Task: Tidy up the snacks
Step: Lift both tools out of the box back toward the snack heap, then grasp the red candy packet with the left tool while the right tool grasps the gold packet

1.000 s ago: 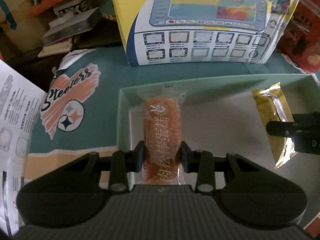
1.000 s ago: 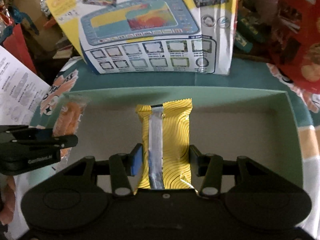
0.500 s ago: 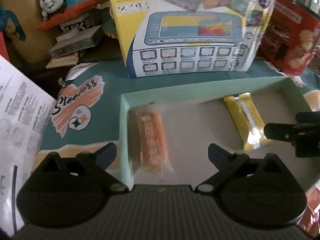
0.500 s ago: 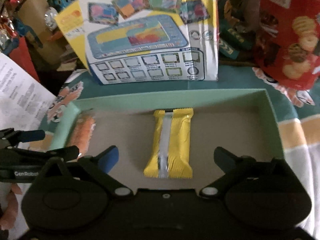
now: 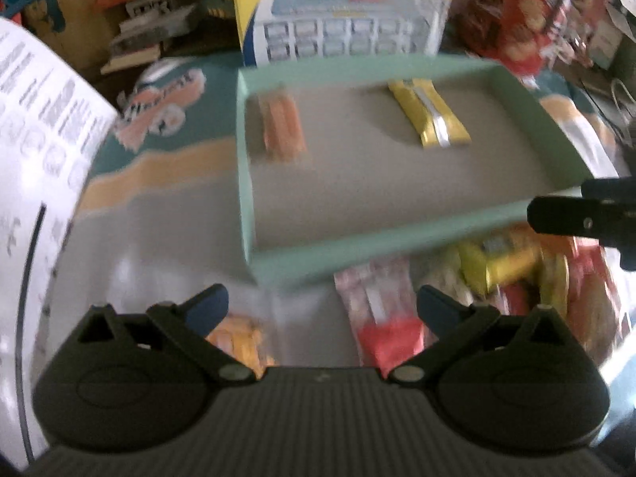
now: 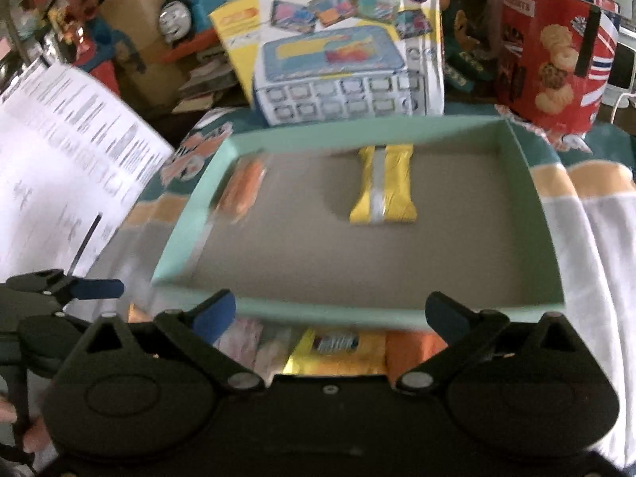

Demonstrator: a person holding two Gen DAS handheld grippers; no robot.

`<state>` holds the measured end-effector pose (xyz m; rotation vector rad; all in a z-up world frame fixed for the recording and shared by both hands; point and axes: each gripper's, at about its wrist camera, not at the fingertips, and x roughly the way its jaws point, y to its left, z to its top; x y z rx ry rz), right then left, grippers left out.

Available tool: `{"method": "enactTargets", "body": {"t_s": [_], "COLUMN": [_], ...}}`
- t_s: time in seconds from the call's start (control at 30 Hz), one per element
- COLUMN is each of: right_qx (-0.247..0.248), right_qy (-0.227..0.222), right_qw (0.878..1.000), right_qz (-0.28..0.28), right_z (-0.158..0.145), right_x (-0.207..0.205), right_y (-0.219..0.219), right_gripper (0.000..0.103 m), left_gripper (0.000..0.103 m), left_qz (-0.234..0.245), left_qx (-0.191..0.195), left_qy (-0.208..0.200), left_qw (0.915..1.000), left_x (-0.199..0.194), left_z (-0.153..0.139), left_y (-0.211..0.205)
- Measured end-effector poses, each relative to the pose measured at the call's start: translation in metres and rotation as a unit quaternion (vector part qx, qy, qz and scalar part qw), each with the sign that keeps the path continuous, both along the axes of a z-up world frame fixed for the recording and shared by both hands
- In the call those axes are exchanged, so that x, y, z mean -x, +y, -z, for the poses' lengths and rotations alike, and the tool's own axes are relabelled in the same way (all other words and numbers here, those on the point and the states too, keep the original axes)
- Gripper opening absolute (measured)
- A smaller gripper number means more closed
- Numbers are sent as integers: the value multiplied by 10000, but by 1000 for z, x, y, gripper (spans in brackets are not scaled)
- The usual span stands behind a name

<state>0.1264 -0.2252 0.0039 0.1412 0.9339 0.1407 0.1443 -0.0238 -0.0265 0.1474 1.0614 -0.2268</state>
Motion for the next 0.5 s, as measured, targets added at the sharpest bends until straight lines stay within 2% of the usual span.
{"method": "enactTargets", "body": {"t_s": [0.17,0.23,0.3,0.5], "right_qx": [27,18,26,246], "right_qy": [62,71,93,82], "right_qw": [10000,9999,9999,9981], "right_qz": [-44,-76,-141,-551], "right_z": [14,22,30,45], "right_x": [40,52,62,70], "right_y": [11,15,20,34], "right_gripper": [103,90,81,78], "left_gripper": [103,103,103,103], "left_qz": [65,41,0,-192], "left_qx": [-4,-2,-20,123], "left_qy": [180,228,309,444], "left_qw": [9998,9997,9995,9988], "left_x": [35,44,48,46], "left_z": [16,23,31,39], "left_y": [4,5,7,11]}}
